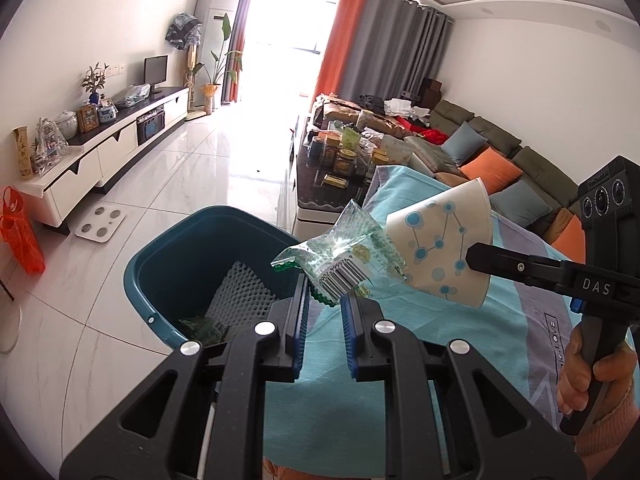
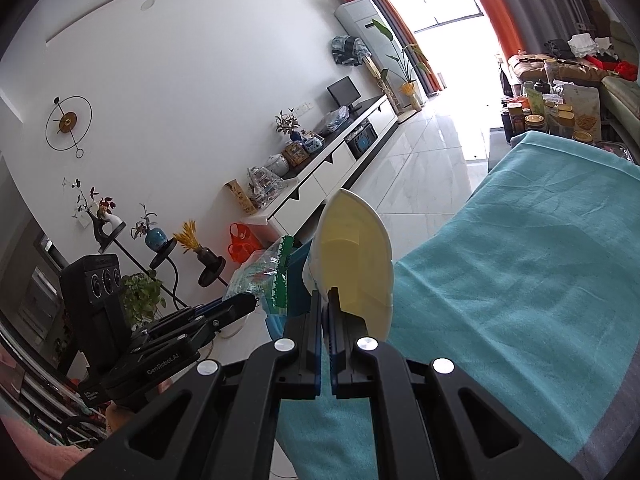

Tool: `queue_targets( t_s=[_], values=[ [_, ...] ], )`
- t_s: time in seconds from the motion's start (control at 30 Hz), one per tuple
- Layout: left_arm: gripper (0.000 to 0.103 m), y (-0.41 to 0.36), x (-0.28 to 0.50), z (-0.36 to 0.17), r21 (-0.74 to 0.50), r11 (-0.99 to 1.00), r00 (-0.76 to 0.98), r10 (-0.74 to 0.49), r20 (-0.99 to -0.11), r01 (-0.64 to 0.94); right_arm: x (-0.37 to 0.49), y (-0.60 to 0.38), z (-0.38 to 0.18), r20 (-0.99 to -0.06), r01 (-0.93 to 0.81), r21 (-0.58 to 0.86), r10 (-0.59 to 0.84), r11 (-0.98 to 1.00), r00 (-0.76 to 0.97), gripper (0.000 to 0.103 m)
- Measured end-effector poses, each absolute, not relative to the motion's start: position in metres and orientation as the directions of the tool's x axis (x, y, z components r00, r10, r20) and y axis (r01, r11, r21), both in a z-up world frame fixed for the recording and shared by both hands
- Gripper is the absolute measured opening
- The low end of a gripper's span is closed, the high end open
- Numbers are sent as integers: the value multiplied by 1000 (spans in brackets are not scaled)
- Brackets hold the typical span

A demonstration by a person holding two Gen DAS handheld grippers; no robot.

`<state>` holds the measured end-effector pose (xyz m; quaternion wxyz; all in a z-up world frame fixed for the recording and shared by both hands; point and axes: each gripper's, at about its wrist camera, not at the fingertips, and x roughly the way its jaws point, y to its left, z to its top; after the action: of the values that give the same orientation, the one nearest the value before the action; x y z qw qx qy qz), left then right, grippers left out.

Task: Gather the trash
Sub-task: 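Lower the held wrapper and paper cup into the teal bin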

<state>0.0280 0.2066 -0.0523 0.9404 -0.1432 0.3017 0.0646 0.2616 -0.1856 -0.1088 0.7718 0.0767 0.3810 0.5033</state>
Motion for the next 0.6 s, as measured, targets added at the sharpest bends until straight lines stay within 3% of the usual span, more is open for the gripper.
queue_targets(
  t_s=[0.6],
  values=[
    [16,219,29,-55,-252,932,799,62,-599,-261,268,-160,-113,-534,-725,504,829,470,166,2]
  ],
)
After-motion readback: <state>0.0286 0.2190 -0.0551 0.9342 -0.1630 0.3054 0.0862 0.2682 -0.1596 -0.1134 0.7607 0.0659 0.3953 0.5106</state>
